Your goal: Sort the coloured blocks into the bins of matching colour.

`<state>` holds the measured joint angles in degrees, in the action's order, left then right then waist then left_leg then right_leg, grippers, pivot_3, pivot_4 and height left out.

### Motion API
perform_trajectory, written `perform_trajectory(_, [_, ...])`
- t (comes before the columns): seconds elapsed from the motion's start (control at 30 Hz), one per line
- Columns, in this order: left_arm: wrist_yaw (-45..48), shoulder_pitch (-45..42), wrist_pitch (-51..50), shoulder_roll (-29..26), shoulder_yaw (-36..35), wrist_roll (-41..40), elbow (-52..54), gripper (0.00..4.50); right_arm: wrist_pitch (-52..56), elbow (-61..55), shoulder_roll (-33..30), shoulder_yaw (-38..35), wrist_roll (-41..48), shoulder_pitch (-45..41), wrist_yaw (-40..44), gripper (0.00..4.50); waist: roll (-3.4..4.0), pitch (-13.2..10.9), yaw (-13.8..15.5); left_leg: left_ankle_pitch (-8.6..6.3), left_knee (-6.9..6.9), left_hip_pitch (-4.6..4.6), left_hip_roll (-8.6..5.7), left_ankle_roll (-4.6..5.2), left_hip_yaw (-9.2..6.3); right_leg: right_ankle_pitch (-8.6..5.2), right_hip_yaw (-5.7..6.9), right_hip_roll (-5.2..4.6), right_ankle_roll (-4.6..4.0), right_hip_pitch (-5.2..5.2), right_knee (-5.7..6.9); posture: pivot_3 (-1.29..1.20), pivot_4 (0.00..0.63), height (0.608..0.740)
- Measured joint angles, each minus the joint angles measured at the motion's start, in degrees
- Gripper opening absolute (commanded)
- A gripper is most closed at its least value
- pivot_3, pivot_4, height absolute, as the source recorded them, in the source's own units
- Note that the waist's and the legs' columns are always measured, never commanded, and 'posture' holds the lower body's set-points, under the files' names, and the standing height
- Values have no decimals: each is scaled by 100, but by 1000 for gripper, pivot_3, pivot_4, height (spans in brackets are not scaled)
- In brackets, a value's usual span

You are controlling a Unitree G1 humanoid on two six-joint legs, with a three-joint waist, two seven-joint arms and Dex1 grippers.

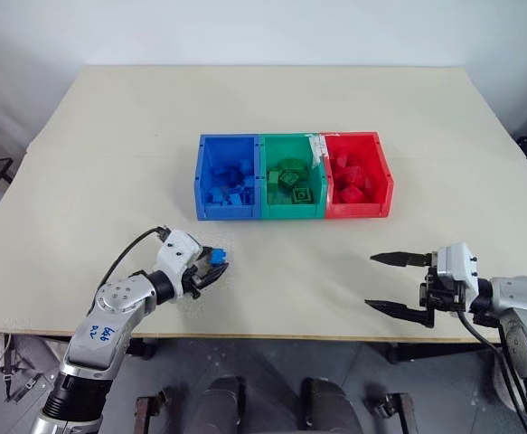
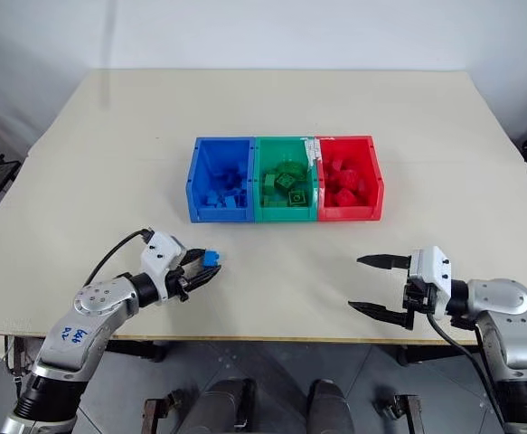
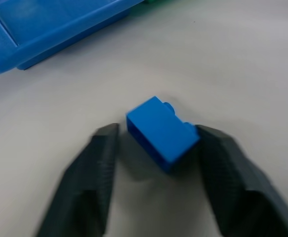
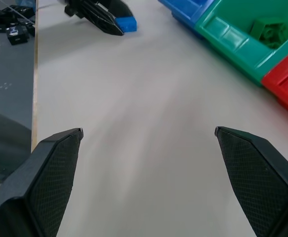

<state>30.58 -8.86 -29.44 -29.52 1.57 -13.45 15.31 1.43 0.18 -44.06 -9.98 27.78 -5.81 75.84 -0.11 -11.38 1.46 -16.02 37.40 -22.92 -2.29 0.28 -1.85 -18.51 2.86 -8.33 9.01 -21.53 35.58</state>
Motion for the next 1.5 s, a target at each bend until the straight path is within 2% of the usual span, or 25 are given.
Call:
perform_trajectory(0.1, [0, 15, 18, 23, -10, 2, 5, 907, -1, 0, 1, 0, 6, 0, -60, 4500, 0, 0, 10, 0, 1, 0, -1, 0, -1, 0, 0, -1, 0, 0, -2, 0, 150, 740])
perform_trajectory(0.2, [5, 67, 124, 43, -27, 7, 3, 907, -2, 1, 32, 0, 19, 4, -119, 4500, 0, 0, 4, 0, 1, 0, 0, 0, -1, 0, 0, -1, 0, 0, -2, 0, 150, 740])
perform_trajectory(0.37, [13, 9, 620, 382, -269, -132, -23, 907, -2, -8, 297, -57, 141, 70, -418, 4500, -1, 0, 15, 0, 7, -2, -2, 0, -2, 0, 1, -3, 0, 0, -3, 0, 150, 740])
perform_trajectory(0.43, [-71, -495, 741, 542, -394, -204, -108, 907, 0, -91, 517, -292, 304, 135, -689, 4500, -1, -1, 50, 1, 23, -12, -1, -2, -15, 0, 12, 0, 0, -1, 1, 0, 150, 740])
perform_trajectory(0.57, [-450, -2119, 1059, 724, -452, -29, -853, 907, 196, -632, 1001, -614, 643, 161, -1512, 4500, -1, 0, 127, 2, 40, -12, -8, -3, -9, 6, 4, 1, 10, 3, 7, 0, 150, 740])
perform_trajectory(0.7, [-639, -2839, 1296, 909, -470, 166, -1995, 907, 367, -872, 1183, -695, 761, 60, -2060, 4500, 0, 0, 81, 2, 34, -13, -20, -1, -2, 7, 2, 10, 11, -3, 28, 0, 150, 740])
perform_trajectory(0.87, [-548, -3129, 1487, 962, -355, 274, -2727, 2575, 348, -925, 1241, -669, 736, -12, -2236, 4500, -1, 0, 12, 2, 30, -16, -20, -1, -4, 7, 3, 11, 11, -6, 26, 0, 150, 740])
perform_trajectory(1.0, [-385, -2953, 1624, 890, -351, 266, -2543, 3763, 281, -910, 1242, -620, 687, -115, -2234, 4500, -1, 0, -11, 2, 30, -15, -13, -1, -3, 7, 3, 11, 11, -6, 26, 0, 150, 740])
perform_trajectory(1.07, [-55, -2484, 1826, 634, -358, 209, -2143, 4415, 223, -866, 1242, -575, 643, -211, -2123, 4500, -1, 0, -73, 1, 19, -10, -8, -1, 2, 6, -2, 12, 11, -7, 24, 0, 150, 740])
perform_trajectory(1.17, [551, -1561, 1934, 229, -584, -134, -1569, 4468, 110, -601, 1185, -488, 538, -314, -1870, 4500, 0, 0, -137, 2, 6, -3, 7, -2, 2, 6, -3, 12, 10, -7, 21, 0, 150, 740])
perform_trajectory(1.27, [1129, -560, 2167, -399, -930, -274, -1158, 4468, -64, -105, 1034, -393, 407, -499, -1483, 4500, 0, 0, -162, 2, 1, -3, 7, -1, 7, 6, -5, 9, 9, -6, 12, 0, 150, 740])
perform_trajectory(1.37, [1428, 261, 2429, -838, -1594, -414, -1072, 4468, -291, 506, 765, -335, 239, -781, -976, 4500, 0, -1, -151, 1, 2, -3, 6, 3, 8, 6, -5, 5, 9, -5, 6, 0, 150, 740])
perform_trajectory(1.5, [1674, 796, 2486, -1098, -2192, -602, -1079, 4468, -621, 1113, 584, -264, 53, -994, -463, 4500, 0, 0, -51, -1, 6, -3, -1, 9, 3, 6, -1, -5, 9, -1, -5, 0, 150, 740])
